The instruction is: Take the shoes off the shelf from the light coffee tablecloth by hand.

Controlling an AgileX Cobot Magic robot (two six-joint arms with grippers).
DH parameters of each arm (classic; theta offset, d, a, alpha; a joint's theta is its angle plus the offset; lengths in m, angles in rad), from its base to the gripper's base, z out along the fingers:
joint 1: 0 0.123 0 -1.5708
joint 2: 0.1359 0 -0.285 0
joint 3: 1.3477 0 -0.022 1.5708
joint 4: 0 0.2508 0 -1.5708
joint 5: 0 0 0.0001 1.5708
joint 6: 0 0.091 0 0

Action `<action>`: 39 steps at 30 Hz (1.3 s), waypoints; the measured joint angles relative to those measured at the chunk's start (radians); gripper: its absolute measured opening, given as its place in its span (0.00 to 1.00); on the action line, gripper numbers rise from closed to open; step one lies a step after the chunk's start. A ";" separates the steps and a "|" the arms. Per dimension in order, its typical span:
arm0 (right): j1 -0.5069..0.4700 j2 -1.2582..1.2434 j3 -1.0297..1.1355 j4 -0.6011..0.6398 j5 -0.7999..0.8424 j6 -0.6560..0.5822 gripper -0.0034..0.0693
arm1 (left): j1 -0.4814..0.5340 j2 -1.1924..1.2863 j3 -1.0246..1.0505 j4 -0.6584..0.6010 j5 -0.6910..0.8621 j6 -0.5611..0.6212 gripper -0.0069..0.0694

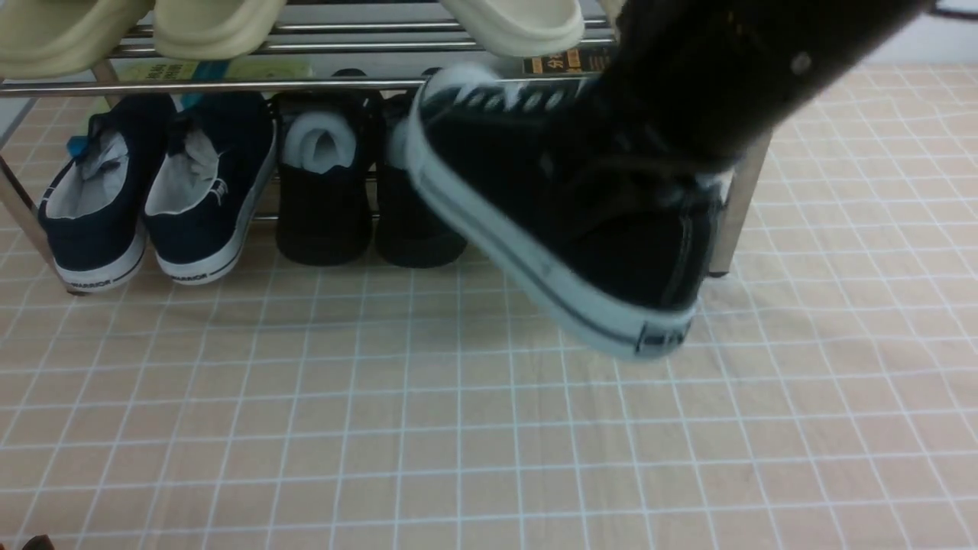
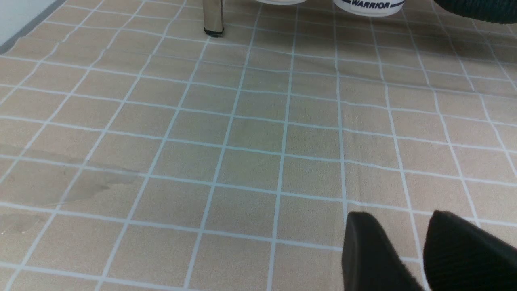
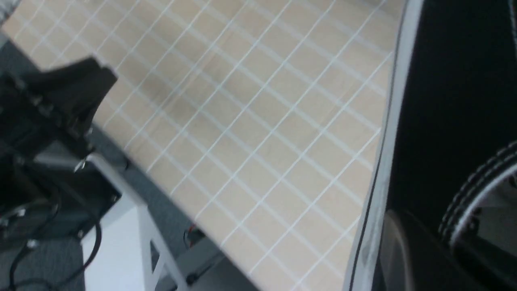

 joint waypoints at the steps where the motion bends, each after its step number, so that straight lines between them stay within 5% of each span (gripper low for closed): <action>1: 0.046 -0.001 0.070 0.012 0.001 0.008 0.06 | 0.000 0.000 0.000 0.000 0.000 0.000 0.41; 9: 0.107 0.066 0.246 0.003 -0.108 0.073 0.06 | 0.000 0.000 0.000 0.000 0.000 0.000 0.41; 24: 0.057 0.183 0.247 -0.246 -0.288 0.337 0.06 | 0.000 0.000 0.000 0.000 0.000 0.000 0.41; 39: 0.039 0.312 0.246 -0.247 -0.447 0.359 0.07 | 0.000 0.000 0.000 0.000 0.000 0.000 0.41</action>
